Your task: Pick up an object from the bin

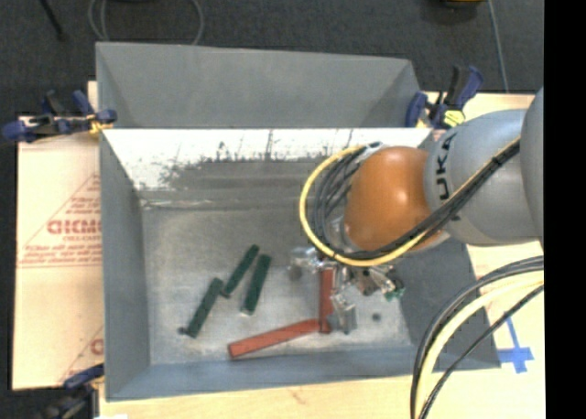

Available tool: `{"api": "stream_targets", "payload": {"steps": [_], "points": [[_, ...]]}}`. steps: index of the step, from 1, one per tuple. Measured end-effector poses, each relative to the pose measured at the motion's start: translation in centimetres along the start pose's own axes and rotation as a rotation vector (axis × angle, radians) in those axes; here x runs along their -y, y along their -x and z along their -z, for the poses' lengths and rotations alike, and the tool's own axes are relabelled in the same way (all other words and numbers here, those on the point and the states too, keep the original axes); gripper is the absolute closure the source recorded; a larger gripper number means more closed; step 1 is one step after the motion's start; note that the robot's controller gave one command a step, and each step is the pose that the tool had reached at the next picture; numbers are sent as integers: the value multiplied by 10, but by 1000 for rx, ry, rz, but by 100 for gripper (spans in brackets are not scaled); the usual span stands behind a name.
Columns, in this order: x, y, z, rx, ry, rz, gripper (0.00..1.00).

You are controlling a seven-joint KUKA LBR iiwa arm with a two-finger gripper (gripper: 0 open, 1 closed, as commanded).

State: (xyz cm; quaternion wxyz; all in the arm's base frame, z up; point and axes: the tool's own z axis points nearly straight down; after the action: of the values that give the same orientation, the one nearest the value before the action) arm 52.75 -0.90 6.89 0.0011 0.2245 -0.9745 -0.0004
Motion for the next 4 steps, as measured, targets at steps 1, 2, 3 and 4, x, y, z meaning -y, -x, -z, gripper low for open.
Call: {"api": "stream_targets", "payload": {"steps": [1, 2, 3, 4], "points": [[12, -37, 2, 2, -3, 182, 0], [-14, -49, 3, 12, -10, 462, 0], [-55, -32, 2, 9, -8, 594, 0], [-54, -34, 4, 0, -6, 594, 100]]}}
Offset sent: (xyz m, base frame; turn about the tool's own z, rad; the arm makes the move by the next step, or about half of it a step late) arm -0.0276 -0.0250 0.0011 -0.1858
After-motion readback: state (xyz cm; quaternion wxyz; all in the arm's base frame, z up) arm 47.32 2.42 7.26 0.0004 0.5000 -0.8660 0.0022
